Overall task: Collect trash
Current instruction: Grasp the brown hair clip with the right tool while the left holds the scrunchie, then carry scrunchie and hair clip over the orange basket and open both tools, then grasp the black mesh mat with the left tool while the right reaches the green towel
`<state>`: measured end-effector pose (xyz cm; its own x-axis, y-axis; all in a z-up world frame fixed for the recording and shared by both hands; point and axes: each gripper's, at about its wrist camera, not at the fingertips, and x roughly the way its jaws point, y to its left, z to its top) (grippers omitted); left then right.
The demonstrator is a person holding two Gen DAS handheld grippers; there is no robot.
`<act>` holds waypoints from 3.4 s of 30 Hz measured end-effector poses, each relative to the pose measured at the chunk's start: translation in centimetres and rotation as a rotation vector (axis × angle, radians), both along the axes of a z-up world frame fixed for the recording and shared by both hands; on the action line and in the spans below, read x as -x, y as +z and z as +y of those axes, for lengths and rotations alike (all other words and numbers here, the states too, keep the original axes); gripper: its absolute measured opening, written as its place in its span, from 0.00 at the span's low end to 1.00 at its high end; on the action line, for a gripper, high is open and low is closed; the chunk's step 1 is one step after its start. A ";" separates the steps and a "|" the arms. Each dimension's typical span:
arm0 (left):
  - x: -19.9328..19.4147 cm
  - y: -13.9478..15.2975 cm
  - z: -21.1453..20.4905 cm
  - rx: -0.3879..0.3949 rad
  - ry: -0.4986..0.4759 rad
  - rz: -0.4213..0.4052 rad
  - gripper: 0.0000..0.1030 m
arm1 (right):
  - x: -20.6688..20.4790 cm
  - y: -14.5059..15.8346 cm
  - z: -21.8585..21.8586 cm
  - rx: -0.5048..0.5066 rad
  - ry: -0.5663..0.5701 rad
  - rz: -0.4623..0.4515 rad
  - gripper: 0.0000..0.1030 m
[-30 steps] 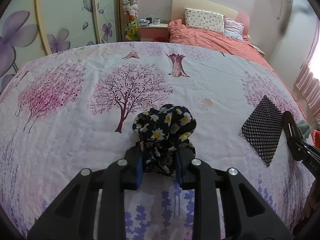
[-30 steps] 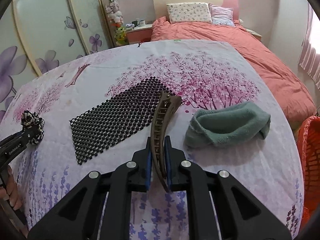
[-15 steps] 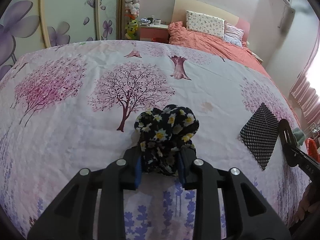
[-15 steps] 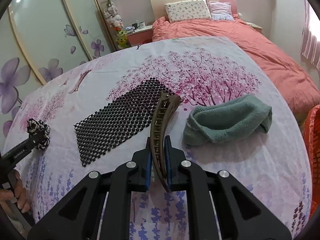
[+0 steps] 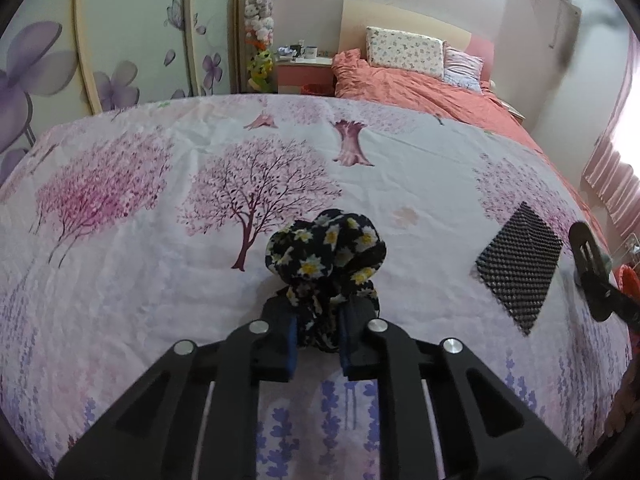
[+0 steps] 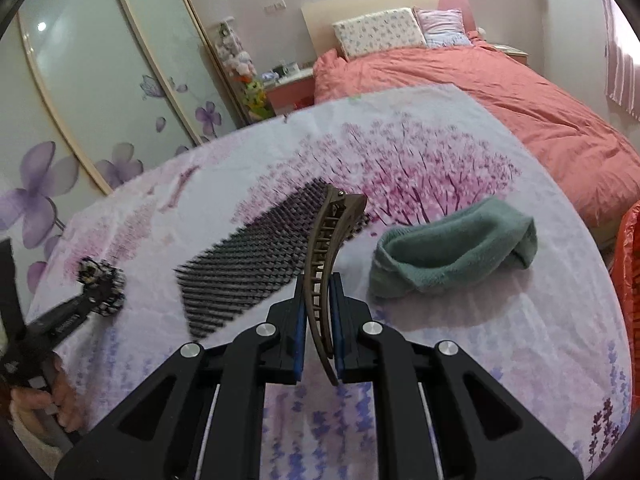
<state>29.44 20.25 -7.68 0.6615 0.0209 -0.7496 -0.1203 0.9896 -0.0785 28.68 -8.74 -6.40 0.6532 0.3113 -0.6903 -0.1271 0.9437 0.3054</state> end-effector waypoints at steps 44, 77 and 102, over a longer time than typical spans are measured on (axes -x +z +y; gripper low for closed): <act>9.1 11.8 -38.1 0.141 -0.706 -0.183 0.17 | 13.9 8.1 -22.4 0.019 -0.392 -0.249 0.11; 3.2 4.0 -44.0 0.037 -0.719 -0.082 0.55 | 11.8 2.9 -29.4 0.038 -0.491 -0.149 0.38; -5.9 -0.1 -18.5 -0.115 -0.158 0.008 0.72 | 8.7 2.1 -15.9 0.104 -0.260 -0.097 0.38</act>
